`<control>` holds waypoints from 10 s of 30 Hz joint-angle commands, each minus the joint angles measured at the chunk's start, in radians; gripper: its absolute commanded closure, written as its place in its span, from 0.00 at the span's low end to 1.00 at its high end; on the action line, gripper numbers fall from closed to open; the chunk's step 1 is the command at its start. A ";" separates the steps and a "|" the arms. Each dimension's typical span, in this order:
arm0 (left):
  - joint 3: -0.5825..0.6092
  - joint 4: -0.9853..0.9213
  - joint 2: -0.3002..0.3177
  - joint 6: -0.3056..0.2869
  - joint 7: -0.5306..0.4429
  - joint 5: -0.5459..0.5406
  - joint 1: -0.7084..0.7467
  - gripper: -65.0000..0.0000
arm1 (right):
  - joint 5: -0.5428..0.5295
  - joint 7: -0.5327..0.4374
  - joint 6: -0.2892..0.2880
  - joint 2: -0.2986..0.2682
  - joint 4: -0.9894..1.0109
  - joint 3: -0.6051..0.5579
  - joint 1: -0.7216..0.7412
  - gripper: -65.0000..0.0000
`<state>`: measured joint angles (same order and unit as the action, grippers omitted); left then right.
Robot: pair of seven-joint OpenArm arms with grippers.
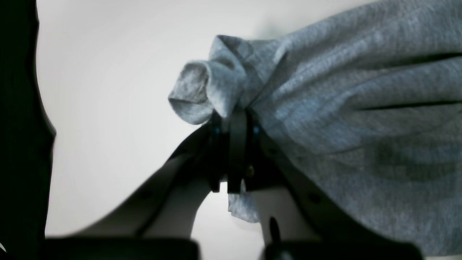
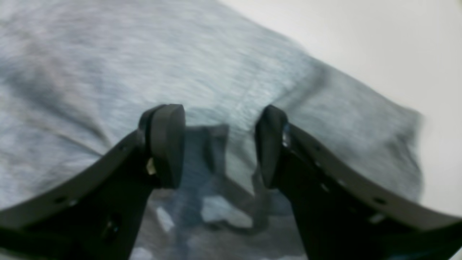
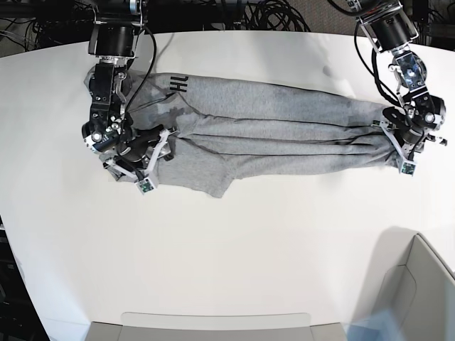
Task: Fold the T-shirt properly
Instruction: 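Hold the strip ends with both grippers and adjust the right gripper's grip, then pull the strip ends apart with both grippers to straighten it, then release the strip end and move the left gripper toward the shirt's middle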
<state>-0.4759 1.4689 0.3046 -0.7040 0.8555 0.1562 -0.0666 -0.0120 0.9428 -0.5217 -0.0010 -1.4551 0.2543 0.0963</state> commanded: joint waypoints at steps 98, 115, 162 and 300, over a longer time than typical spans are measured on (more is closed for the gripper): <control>0.012 0.083 0.046 0.006 -0.014 0.000 0.066 0.99 | -0.007 0.279 -0.176 -0.092 -0.600 0.053 -0.438 1.00; 0.050 0.209 0.078 0.006 -0.011 -0.007 0.135 0.49 | 0.096 0.279 -0.176 -0.110 -0.594 0.040 -0.439 1.00; 0.078 -0.274 0.109 0.006 0.178 -0.226 -0.025 0.32 | 0.097 0.278 -0.176 -0.118 -0.530 0.038 -0.404 1.00; 0.147 0.316 -0.206 0.006 0.500 -0.223 -0.003 1.00 | 0.096 0.278 -0.176 -0.011 -0.503 0.205 -0.283 0.46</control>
<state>-0.3294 1.7630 0.0902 -0.6968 1.3735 -0.0628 -0.0444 0.0826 1.2282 -0.6827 -0.0071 -1.9419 0.4583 -0.1940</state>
